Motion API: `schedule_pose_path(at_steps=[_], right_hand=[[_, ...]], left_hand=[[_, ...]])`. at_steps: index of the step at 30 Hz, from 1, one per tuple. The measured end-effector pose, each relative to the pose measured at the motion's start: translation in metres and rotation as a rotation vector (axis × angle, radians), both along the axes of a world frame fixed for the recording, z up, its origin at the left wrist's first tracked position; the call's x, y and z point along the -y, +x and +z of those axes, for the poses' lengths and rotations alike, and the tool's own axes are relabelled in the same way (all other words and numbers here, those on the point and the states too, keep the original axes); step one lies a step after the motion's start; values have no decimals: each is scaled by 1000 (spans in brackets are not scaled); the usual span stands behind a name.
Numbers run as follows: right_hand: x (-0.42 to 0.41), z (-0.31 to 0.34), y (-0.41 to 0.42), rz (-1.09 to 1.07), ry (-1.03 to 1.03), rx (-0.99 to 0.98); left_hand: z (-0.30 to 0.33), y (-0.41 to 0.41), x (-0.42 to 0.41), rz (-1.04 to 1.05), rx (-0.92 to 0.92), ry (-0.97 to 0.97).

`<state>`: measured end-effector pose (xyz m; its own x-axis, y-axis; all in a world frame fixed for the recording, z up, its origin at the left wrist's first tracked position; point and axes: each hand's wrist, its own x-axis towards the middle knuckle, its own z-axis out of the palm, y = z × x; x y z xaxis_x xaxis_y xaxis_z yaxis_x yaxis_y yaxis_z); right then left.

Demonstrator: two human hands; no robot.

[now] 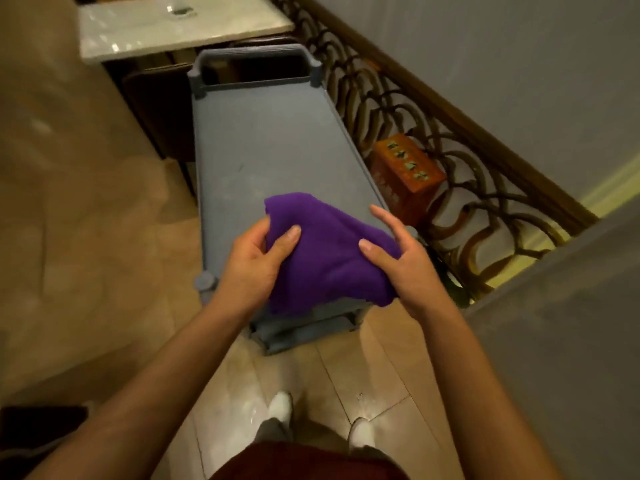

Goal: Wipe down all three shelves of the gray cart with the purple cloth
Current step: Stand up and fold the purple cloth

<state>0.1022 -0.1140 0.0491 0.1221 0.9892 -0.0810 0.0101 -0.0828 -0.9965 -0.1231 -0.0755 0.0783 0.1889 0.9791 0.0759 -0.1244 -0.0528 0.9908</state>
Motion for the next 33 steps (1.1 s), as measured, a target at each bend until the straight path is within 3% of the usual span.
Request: schedule_pose_path(at_steps=[3, 8, 11, 16, 20, 23, 26, 29, 33], right_hand=[[-11, -7, 25, -35, 51, 305], [-30, -33, 37, 52, 89, 482], [-43, -47, 34, -35, 68, 630], [-58, -69, 25, -20, 1, 828], [-68, -79, 30, 74, -36, 908], [-71, -75, 30, 286, 209, 1006], [-64, -75, 26, 605, 279, 1229], [-62, -82, 35, 672, 302, 1390], [-66, -78, 49, 694, 230, 1398]], left_hand=[[-22, 14, 16, 175, -119, -34], [-53, 32, 14, 331, -352, -188], [-66, 34, -3, 384, -644, -195], [-87, 33, -25, 332, -838, -245], [-99, 28, -31, 356, -1044, -81], [-100, 27, -29, 146, -1096, 216], [-103, 33, -23, -124, -1221, 284], [-112, 29, -16, -138, -1290, 339], [-112, 24, -18, -194, -1311, 318]])
